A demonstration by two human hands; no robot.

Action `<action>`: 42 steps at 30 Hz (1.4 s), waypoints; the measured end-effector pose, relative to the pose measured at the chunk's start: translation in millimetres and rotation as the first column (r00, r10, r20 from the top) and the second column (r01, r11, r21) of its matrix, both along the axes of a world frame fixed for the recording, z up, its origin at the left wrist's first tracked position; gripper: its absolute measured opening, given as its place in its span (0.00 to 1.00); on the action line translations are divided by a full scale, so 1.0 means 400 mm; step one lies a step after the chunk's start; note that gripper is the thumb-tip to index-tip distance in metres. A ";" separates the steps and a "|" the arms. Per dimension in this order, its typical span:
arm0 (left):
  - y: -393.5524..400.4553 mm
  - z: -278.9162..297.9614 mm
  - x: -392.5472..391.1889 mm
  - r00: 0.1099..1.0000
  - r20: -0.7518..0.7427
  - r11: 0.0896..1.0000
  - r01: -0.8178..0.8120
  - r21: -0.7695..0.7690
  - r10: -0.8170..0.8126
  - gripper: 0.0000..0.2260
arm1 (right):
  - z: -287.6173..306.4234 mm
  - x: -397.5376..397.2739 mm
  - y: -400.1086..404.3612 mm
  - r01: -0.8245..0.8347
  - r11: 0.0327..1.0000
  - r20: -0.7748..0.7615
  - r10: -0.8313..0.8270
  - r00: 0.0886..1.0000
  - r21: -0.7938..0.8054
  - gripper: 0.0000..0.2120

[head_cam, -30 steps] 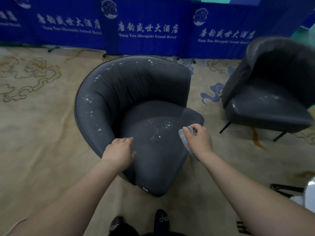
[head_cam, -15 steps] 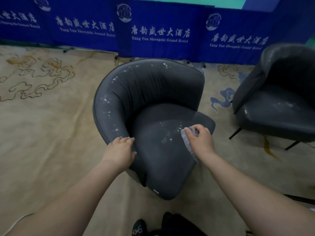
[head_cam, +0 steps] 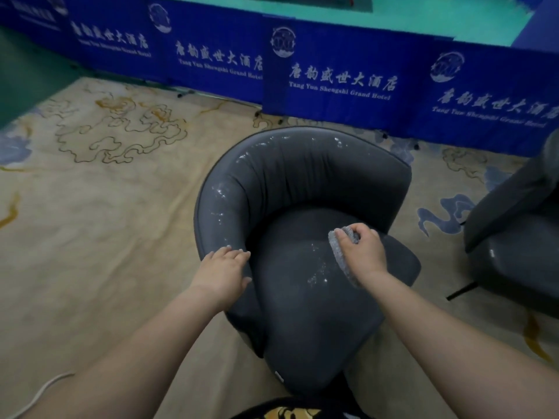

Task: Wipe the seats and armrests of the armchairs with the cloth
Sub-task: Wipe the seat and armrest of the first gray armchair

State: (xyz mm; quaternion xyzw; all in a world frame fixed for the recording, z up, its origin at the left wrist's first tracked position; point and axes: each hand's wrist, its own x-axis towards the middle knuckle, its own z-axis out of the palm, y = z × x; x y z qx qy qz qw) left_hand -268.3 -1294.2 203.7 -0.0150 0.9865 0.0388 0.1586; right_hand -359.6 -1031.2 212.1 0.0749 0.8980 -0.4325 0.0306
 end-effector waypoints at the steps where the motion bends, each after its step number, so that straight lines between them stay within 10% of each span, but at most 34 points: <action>1: 0.011 -0.004 -0.017 1.000 0.001 1.000 -0.028 -0.004 0.028 0.28 | -0.001 -0.029 0.007 -0.025 1.000 0.006 0.025 1.000 0.000 0.09; 14: 0.195 -0.053 -0.133 0.903 0.018 0.903 -0.430 0.021 0.429 0.28 | -0.028 -0.365 0.100 -0.380 0.925 0.065 0.378 0.923 0.019 0.08; 42: 0.407 -0.139 0.079 0.557 0.156 0.563 -0.826 0.009 0.815 0.26 | -0.101 -0.425 0.051 -0.734 0.679 0.069 0.733 0.677 -0.005 0.07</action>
